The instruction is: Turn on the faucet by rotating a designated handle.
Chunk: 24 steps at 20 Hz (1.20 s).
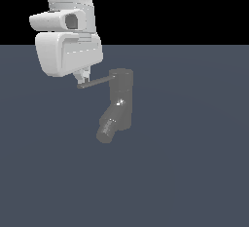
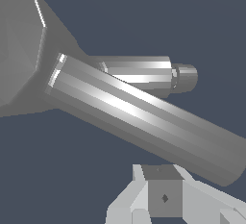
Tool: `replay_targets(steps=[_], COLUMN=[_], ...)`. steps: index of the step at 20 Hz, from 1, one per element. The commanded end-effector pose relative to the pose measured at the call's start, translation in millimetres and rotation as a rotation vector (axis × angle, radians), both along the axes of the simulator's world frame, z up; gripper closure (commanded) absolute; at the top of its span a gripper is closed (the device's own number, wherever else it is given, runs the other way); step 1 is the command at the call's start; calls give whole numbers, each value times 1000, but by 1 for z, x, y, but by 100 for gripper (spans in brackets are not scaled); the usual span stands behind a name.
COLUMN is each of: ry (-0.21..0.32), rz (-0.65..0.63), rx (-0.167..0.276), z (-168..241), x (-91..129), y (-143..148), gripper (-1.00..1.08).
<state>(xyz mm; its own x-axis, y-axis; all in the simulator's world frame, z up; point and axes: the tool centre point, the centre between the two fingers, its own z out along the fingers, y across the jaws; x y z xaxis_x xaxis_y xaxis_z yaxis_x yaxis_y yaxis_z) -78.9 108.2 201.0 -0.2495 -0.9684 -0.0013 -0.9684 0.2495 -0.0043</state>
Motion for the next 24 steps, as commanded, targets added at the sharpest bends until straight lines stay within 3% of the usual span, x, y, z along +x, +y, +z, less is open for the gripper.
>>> replay_targets(steps=[1, 12, 14, 24], ry=[3, 4, 2, 3], rz=[1, 4, 5, 5], rx=[-1, 0, -1, 0], z=[0, 0, 0, 0], x=[-9, -38, -35, -48], y=[-4, -19, -17, -67], gripper=[108, 108, 108, 108])
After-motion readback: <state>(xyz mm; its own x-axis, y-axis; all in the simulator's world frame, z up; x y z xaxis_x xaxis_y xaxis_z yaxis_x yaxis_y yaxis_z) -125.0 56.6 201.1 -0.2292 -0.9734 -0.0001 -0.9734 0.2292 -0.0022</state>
